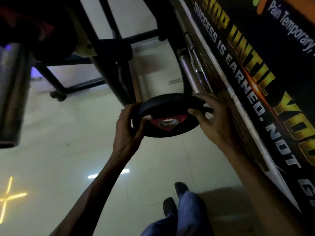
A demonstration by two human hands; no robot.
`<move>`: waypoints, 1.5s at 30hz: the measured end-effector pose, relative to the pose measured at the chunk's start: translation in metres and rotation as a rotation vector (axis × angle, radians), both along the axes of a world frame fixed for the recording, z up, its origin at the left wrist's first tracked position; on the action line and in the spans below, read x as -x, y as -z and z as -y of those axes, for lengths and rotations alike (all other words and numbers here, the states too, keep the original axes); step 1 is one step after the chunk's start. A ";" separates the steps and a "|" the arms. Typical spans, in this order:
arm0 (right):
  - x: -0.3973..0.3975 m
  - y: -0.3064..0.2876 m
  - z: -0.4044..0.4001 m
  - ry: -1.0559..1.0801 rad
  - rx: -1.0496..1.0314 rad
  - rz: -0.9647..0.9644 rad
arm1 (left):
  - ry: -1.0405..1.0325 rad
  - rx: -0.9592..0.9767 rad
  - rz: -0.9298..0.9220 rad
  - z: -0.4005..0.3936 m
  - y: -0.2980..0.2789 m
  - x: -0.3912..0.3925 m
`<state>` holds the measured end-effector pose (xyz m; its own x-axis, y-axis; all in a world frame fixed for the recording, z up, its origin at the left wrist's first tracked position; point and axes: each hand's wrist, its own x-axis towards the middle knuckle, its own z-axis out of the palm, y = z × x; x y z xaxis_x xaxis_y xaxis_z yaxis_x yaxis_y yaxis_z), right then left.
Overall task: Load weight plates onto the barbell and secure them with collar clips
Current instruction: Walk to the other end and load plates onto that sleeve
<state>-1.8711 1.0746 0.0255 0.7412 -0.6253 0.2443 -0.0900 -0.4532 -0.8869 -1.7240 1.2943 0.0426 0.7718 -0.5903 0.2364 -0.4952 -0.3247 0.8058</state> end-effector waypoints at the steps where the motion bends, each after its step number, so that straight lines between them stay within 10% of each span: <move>1: -0.005 -0.013 -0.012 -0.019 0.002 0.018 | -0.030 0.003 0.011 -0.014 -0.014 -0.001; 17: -0.075 -0.158 -0.156 -0.386 0.245 0.176 | -0.480 0.212 0.080 -0.187 -0.112 0.030; 39: -0.136 -0.186 -0.281 -0.060 0.190 0.215 | -0.166 0.255 0.079 -0.276 -0.147 -0.103; 45: -0.166 -0.187 -0.276 -0.163 0.474 0.173 | -0.084 0.193 0.358 -0.249 -0.145 -0.119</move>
<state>-1.7050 1.3507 0.2127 0.7434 -0.2964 0.5995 0.1445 -0.8041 -0.5767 -1.6050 1.5434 0.1873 0.6642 -0.4471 0.5991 -0.7336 -0.2358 0.6374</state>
